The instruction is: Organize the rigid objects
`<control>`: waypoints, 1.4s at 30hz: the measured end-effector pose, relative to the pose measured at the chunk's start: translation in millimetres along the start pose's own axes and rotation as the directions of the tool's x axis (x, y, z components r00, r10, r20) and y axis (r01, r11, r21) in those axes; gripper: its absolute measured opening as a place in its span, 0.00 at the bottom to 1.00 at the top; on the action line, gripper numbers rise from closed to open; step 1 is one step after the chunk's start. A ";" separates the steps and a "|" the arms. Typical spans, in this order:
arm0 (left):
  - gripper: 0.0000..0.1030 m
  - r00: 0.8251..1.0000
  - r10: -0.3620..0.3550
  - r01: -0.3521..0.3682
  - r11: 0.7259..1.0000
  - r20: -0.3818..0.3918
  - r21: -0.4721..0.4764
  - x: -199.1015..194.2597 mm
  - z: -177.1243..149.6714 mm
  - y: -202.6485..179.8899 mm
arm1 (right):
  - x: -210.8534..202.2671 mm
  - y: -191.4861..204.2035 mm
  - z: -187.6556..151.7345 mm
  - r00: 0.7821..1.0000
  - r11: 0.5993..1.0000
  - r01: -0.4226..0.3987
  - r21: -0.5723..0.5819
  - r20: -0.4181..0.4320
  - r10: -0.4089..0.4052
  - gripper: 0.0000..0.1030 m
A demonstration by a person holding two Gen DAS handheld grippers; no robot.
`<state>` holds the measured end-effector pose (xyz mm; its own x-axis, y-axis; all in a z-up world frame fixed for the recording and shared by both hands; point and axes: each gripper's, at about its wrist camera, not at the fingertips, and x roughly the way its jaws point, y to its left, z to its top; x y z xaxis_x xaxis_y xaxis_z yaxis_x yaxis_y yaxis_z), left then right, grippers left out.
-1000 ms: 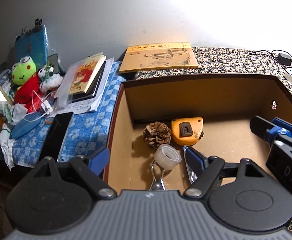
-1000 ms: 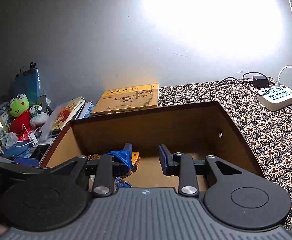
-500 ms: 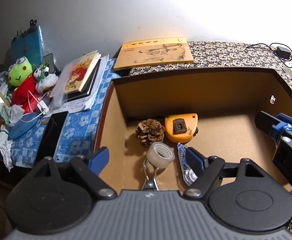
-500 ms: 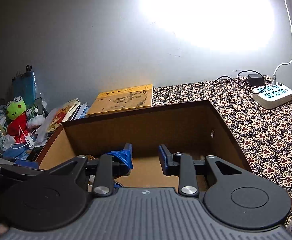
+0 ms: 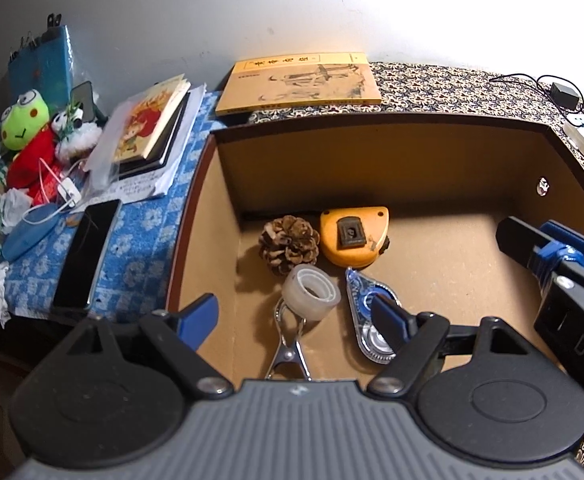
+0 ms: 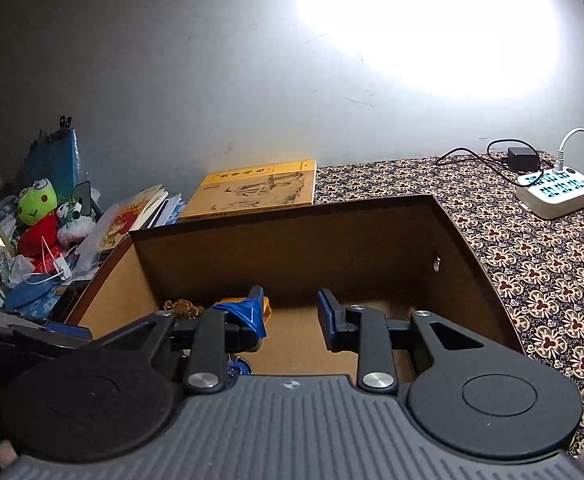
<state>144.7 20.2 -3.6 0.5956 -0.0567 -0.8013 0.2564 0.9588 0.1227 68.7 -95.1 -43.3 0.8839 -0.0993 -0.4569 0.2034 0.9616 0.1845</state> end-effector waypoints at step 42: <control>0.79 0.998 -0.052 0.052 0.999 0.029 0.008 -5.4 -2.5 -0.9 | -4.6 -1.3 -0.9 1.000 1.000 0.013 -0.003 0.003 -0.013 0.11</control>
<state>139.4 20.4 -0.8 0.6035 -0.1147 -0.7890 0.2933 0.9521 0.0859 64.0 -95.7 -42.3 0.8826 -0.1122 -0.4566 0.2133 0.9610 0.1762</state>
